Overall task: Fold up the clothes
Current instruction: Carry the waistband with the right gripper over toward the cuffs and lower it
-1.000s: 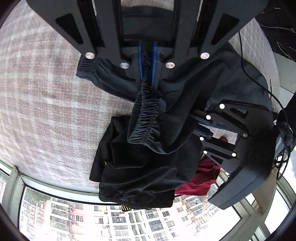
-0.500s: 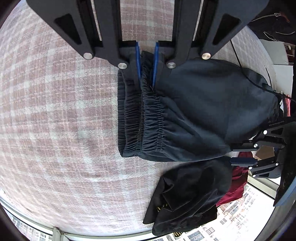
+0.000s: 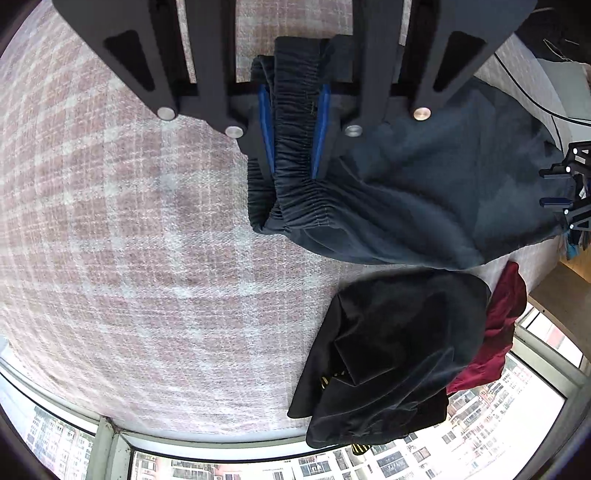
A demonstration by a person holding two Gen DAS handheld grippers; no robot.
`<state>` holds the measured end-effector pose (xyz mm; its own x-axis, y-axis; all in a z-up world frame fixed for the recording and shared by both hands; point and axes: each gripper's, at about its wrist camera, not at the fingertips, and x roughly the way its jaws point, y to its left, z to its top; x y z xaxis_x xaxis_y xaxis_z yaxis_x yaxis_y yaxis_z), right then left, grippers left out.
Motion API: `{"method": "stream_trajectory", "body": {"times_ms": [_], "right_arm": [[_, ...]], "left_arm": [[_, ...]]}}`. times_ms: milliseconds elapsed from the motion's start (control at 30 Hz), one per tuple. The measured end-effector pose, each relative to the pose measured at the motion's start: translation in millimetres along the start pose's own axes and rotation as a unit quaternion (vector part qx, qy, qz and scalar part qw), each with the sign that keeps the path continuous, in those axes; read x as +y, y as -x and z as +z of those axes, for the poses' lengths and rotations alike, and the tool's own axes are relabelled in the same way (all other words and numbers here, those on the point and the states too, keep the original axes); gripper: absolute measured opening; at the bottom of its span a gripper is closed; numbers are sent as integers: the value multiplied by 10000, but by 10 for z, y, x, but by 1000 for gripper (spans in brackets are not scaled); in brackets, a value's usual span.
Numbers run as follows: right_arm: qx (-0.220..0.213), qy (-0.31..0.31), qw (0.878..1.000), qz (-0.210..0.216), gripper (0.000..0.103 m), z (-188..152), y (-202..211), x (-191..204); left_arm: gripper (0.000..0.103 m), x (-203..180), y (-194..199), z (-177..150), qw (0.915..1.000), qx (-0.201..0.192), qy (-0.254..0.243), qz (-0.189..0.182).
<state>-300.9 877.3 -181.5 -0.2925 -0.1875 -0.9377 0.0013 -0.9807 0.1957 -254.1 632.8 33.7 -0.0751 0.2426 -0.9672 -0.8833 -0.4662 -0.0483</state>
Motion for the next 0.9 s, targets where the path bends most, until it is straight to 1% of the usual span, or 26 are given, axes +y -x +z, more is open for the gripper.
{"method": "stream_trajectory", "body": {"times_ms": [33, 100, 167, 200, 233, 267, 300, 333, 367, 433, 467, 533, 667, 700, 733, 800, 833, 867, 900], "right_arm": [[-80, -90, 9999, 16, 6, -10, 73, -32], [-216, -262, 9994, 21, 5, -25, 196, -106], [-223, -393, 9989, -124, 5, -17, 199, -232], [-191, -451, 9987, -154, 6, -12, 178, -285], [-87, -477, 9988, -70, 8, -9, 109, -302], [-11, -476, 9989, -2, 9, -13, 63, -287], [29, -496, 9987, -77, 14, -22, 49, -265], [28, -491, 9987, -128, 21, -31, 55, -245], [-65, -431, 9990, -127, 27, -40, 104, -229], [-253, -293, 9992, -140, 52, -63, 200, -197], [-328, -181, 9991, -196, 55, -87, 231, -178], [-230, -35, 9993, -305, 55, -128, 191, -160], [57, 80, 9995, -303, 55, -210, -11, -179], [72, 107, 9994, -310, 55, -231, -68, -170], [57, 184, 9992, -350, 57, -244, -109, -136], [-76, 484, 9976, -492, 57, -266, -131, -6], [-121, 629, 9965, -541, 51, -274, -138, 57], [-118, 764, 9955, -542, 41, -279, -134, 114], [-102, 836, 9952, -509, 27, -279, -129, 152]], "left_arm": [[33, 14, -11, -109, 10000, 51, 75, 25], [33, 48, -7, -333, 9996, 133, 230, 77], [33, 95, 37, -572, 9989, 192, 415, 74], [33, 129, 74, -695, 9983, 218, 529, 88], [34, 168, 116, -818, 9974, 241, 664, 141], [35, 199, 158, -934, 9962, 267, 807, 198], [35, 219, 196, -1042, 9948, 295, 942, 241], [35, 240, 235, -1150, 9932, 323, 1077, 283], [35, 245, 273, -1245, 9920, 339, 1184, 291], [35, 193, 329, -1354, 9917, 303, 1235, 200], [36, 161, 338, -1368, 9922, 263, 1211, 153], [37, 120, 297, -1307, 9935, 205, 1115, 55], [37, 115, 104, -935, 9967, 151, 792, 70], [37, 125, 60, -827, 9973, 134, 720, 60], [37, 127, 23, -725, 9978, 123, 653, 49], [37, 113, -38, -536, 9985, 113, 529, 25], [38, 93, -58, -457, 9989, 103, 455, 13], [38, 59, -67, -395, 9993, 88, 368, 1], [38, 25, -76, -333, 9996, 72, 281, -11]]}}
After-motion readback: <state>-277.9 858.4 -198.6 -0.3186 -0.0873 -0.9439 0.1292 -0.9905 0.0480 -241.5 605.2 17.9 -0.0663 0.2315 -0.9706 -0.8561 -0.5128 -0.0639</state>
